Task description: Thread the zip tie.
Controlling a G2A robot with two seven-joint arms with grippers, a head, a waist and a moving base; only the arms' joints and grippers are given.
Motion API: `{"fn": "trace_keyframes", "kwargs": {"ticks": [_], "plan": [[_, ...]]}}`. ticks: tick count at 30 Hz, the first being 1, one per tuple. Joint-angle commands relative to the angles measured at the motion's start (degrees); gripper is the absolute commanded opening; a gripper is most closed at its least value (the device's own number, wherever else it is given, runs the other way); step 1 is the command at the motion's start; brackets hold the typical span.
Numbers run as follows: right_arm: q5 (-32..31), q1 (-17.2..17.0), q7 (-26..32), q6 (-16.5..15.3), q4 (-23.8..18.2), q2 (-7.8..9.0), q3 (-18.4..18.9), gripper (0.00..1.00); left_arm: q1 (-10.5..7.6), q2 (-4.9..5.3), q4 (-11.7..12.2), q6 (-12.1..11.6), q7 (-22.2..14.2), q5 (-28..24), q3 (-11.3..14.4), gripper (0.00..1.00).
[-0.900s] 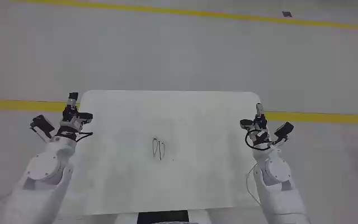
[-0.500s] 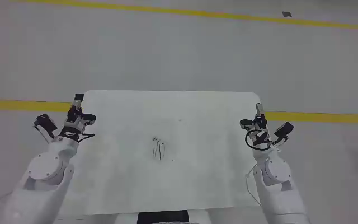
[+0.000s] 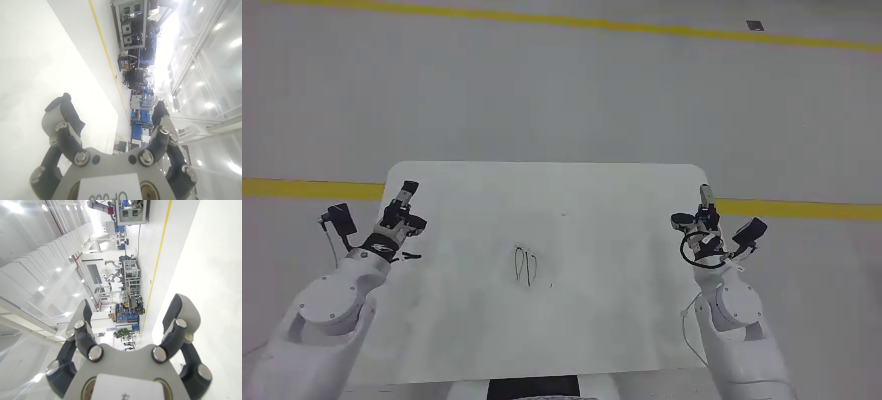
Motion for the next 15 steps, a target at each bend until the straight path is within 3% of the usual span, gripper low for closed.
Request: {"fn": "trace_keyframes", "kwargs": {"ticks": [1,5,10,15], "plan": [[0.0,0.0,0.0,0.0,0.0,0.0,0.0,1.0,-0.01,0.18,-1.1,-0.4,-3.9,0.2,-0.1,1.0],[0.0,0.0,0.0,0.0,0.0,0.0,0.0,1.0,0.89,0.74,-3.7,-0.4,-12.8,1.2,-0.3,1.0],[0.0,0.0,0.0,0.0,0.0,0.0,0.0,1.0,1.63,1.77,-6.5,3.3,-23.1,6.6,-0.9,1.0],[0.0,0.0,0.0,0.0,0.0,0.0,0.0,1.0,1.59,1.82,-6.7,3.2,-23.4,6.8,-1.0,1.0]]}}
